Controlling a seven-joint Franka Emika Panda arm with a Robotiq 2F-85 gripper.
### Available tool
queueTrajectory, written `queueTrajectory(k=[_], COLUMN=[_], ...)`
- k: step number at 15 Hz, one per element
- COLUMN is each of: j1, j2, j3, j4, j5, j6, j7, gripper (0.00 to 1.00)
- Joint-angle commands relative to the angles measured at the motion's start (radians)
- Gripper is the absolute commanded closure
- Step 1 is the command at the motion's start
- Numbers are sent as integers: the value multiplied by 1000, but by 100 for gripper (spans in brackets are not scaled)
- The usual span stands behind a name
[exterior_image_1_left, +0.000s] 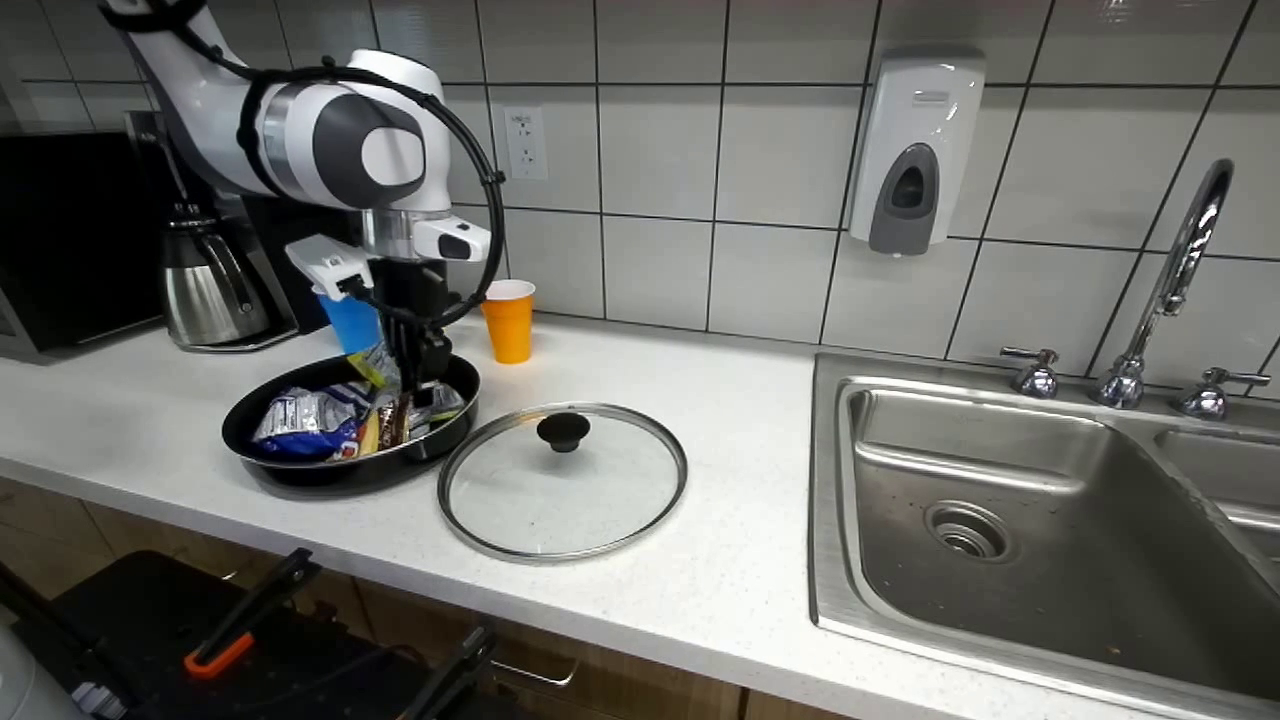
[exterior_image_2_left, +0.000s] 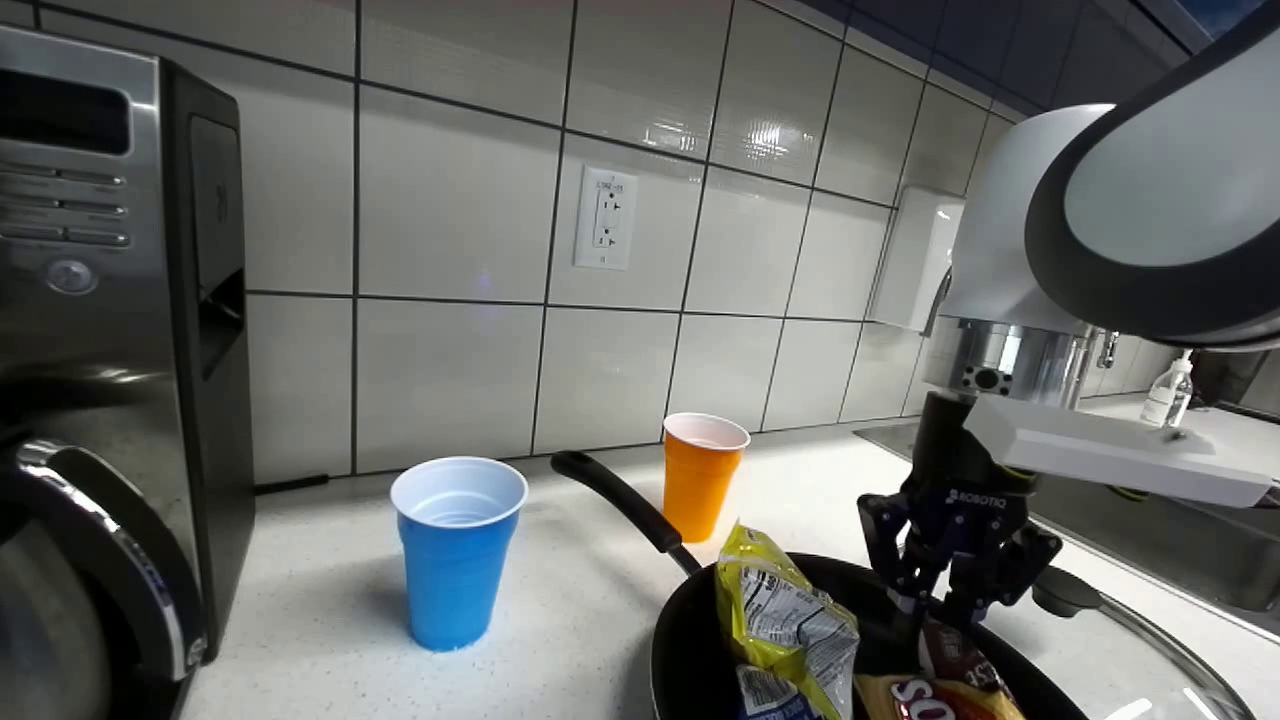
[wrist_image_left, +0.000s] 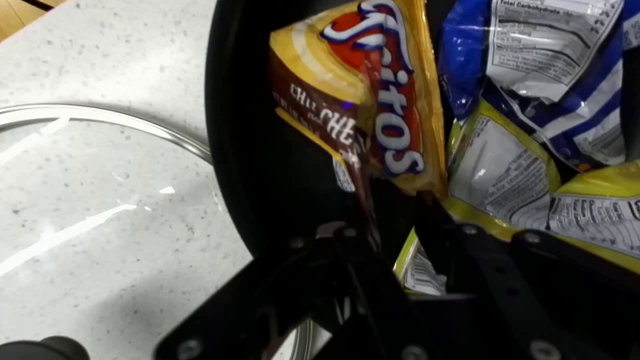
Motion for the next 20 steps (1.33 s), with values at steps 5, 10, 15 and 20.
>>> queueTrajectory(k=[5,10,15,20], j1=[-19,-42,-77,-101], j2=[-102,-152,-167,-197], j3=[-62,-86,-91,-98], j4=[17,16,6,-53], j5=[-69,-186,-292,-347], j6=[-13,-75,-108,-66], j7=[96,234,234,90], gripper=[6,0,0,0])
